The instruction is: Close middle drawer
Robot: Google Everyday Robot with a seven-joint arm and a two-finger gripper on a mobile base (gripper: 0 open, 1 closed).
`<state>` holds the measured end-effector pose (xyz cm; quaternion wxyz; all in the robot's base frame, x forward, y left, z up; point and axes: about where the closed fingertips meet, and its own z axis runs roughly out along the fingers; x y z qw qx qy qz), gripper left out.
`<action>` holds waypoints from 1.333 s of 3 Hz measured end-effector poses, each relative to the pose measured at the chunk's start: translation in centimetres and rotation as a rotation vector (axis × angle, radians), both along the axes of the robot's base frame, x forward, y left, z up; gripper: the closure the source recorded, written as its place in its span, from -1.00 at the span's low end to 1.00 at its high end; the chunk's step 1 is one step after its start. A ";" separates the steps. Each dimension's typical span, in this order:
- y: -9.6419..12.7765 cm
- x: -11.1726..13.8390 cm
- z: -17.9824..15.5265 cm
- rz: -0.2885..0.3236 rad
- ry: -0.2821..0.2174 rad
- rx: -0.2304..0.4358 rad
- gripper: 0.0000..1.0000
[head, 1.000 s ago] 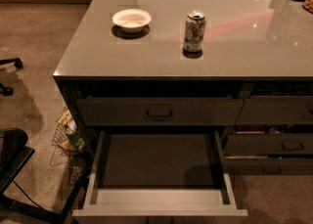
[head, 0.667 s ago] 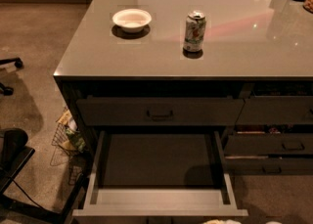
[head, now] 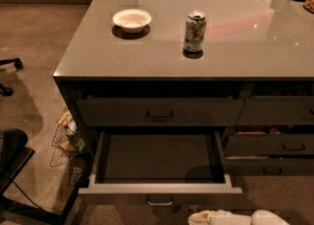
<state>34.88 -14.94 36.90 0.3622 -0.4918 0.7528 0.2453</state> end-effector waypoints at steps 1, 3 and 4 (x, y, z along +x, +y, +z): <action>2.4 5.1 0.1 0.056 -0.045 0.003 1.00; 4.2 10.9 0.2 0.105 -0.085 -0.004 1.00; 3.1 14.2 -0.2 0.093 -0.113 -0.006 1.00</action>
Offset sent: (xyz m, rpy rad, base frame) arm 0.1716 0.0562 0.0050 -0.0213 -0.1257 0.1515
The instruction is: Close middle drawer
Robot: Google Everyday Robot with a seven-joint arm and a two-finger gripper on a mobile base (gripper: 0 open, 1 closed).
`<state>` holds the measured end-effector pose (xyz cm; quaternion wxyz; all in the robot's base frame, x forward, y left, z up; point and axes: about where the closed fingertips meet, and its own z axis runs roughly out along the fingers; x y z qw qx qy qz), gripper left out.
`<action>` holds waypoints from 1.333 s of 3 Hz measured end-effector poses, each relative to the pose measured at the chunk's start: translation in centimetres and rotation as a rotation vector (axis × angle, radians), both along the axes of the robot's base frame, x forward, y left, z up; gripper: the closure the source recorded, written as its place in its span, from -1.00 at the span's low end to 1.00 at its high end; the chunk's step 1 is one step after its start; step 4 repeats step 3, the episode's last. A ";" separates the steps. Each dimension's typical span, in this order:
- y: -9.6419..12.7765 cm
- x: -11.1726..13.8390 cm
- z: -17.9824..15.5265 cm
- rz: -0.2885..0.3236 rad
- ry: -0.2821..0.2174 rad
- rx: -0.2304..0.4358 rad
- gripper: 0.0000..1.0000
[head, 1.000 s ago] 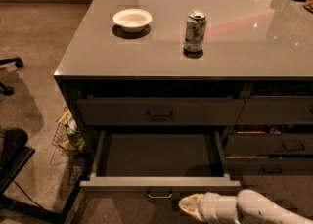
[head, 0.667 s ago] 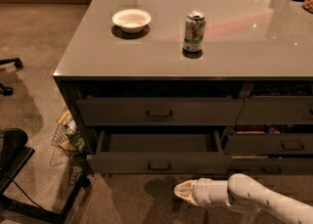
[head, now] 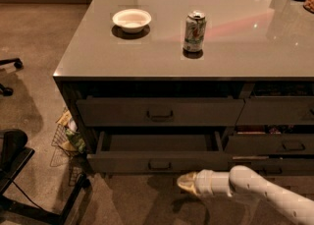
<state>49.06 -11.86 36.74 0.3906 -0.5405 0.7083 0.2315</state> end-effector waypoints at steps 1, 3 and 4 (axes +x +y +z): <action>-1.9 5.4 -1.0 -0.007 -0.025 -0.002 1.00; -6.9 14.6 0.8 -0.094 -0.107 -0.030 1.00; -6.9 14.6 0.8 -0.094 -0.107 -0.030 1.00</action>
Offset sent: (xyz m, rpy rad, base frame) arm 0.2061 -0.0934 -0.0124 -0.0343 -0.0994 -0.1198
